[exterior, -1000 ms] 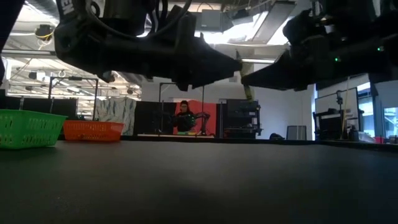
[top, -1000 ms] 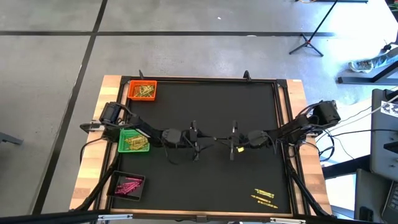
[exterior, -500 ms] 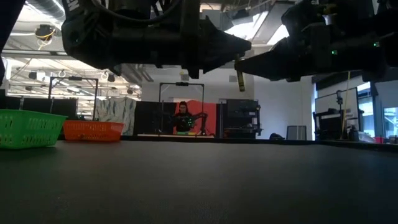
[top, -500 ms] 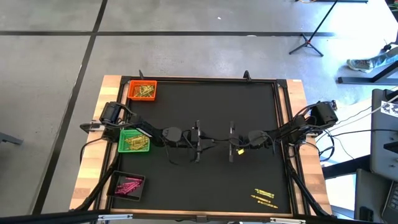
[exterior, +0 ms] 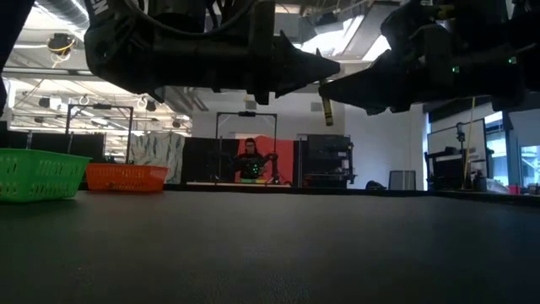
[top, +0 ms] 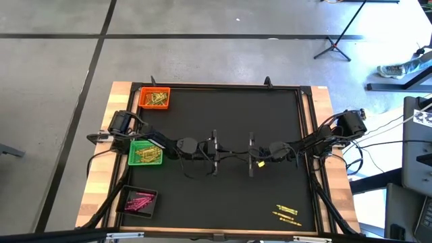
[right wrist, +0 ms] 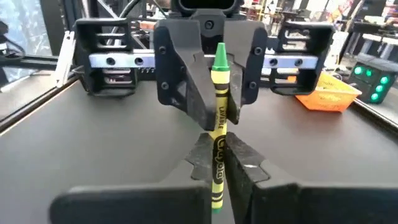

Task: Sort crayons
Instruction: Put the green crayon into the orange bin

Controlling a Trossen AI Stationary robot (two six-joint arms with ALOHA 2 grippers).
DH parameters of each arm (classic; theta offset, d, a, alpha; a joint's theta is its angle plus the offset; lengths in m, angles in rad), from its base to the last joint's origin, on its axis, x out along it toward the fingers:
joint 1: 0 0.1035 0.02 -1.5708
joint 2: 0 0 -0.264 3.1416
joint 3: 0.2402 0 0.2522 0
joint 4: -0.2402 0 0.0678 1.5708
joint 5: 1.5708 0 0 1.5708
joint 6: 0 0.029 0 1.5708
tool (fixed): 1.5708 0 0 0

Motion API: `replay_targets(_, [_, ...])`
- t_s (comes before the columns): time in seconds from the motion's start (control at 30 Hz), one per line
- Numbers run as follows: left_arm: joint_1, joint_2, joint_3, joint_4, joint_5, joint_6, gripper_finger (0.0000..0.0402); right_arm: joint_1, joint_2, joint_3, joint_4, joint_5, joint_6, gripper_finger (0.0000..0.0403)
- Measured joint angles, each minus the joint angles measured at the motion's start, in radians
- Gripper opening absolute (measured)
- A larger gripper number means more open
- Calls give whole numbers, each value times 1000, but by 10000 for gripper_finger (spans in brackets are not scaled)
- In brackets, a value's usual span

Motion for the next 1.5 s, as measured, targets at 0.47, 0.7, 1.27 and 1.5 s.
replay_targets(0.47, [34,-378,0,-804,-190,49,7,13,-36,1,-57,26,-2,216])
replay_targets(0.7, [117,-588,1,-1299,-455,3,7,13,-36,1,-88,70,10,227])
replay_targets(1.27, [652,-651,-59,-1578,-533,-45,8,13,-36,1,-118,69,10,225])
replay_targets(1.5, [823,-651,-134,-1495,-516,21,8,13,-36,1,-127,69,10,225])
